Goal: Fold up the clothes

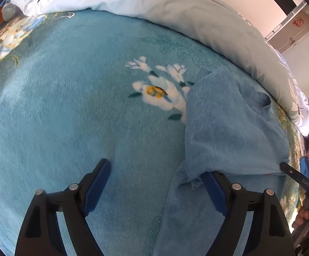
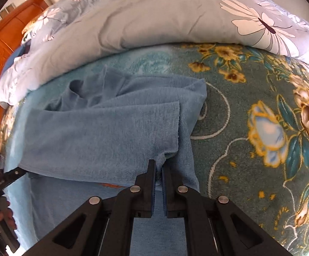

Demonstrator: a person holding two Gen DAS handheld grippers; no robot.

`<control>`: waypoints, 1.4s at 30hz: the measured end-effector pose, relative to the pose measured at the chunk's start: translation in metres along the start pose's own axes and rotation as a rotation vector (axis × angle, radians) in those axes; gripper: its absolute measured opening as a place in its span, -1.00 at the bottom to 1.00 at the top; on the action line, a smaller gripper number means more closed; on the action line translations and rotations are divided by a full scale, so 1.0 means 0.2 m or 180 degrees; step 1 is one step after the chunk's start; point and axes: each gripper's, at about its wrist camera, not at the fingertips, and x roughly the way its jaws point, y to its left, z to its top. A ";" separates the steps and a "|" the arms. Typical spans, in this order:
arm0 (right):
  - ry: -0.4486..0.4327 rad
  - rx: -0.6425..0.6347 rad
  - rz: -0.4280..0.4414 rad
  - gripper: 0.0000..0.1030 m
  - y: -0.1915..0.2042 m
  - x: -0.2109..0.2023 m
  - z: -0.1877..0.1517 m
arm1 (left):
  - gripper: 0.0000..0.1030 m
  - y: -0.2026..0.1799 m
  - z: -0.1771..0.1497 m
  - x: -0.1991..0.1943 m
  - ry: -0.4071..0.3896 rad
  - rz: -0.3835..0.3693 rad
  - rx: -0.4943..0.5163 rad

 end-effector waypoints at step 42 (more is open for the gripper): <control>0.0252 -0.0483 0.0201 -0.30 0.39 0.14 0.12 | -0.92 0.19 0.72 0.21 0.0233 -0.0796 -0.0290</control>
